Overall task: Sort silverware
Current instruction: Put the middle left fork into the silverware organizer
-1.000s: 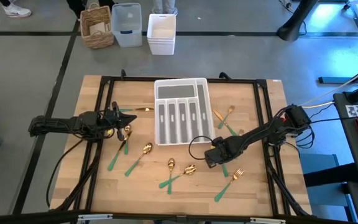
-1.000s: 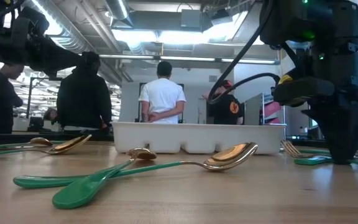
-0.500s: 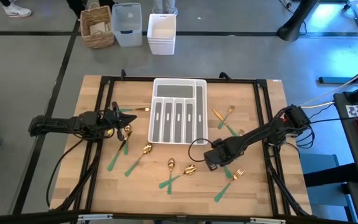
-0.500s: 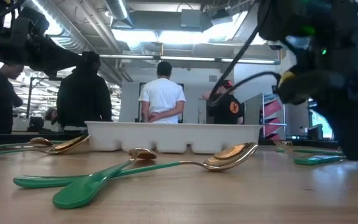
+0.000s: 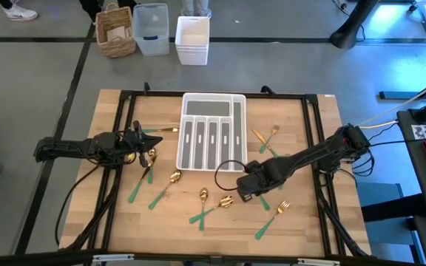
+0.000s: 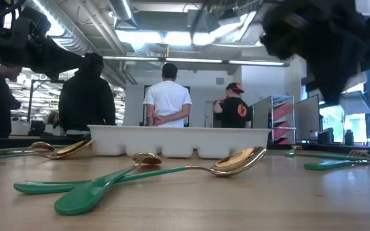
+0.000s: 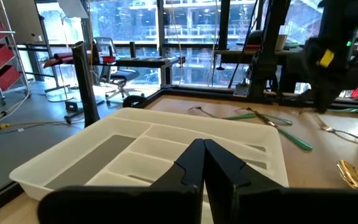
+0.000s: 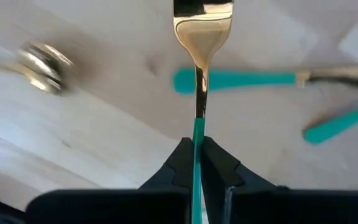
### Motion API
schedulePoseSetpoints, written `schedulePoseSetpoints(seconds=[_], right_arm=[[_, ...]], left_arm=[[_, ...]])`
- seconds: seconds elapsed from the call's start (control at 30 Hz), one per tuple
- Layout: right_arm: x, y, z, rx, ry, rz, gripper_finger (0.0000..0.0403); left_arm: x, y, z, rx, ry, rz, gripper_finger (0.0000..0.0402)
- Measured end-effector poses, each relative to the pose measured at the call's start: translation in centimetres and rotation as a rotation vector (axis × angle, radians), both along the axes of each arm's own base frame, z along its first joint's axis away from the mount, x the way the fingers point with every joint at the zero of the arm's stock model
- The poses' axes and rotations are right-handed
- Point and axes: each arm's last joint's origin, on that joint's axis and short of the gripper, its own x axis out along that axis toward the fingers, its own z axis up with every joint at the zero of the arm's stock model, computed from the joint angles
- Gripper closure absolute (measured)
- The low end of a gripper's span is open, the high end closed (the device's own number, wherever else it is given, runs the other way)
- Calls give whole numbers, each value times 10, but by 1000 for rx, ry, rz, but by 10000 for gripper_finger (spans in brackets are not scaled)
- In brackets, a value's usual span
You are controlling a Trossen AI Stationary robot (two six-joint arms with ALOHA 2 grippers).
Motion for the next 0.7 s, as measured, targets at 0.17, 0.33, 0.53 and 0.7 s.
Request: schedulePoseSetpoints(seconds=[0.17, 0.33, 0.53, 0.7], right_arm=[[15, -13, 17, -145, -144, -30, 388], [33, -48, 19, -259, -234, -27, 385], [61, -103, 23, -307, -404, -30, 384], [68, -145, 16, -308, -414, -88, 383]], left_arm=[[0, 0, 0, -3, -1, 0, 400], [0, 0, 0, -11, -4, 0, 400], [0, 0, 0, -30, -11, 1, 400], [0, 0, 0, -56, -20, 2, 400]])
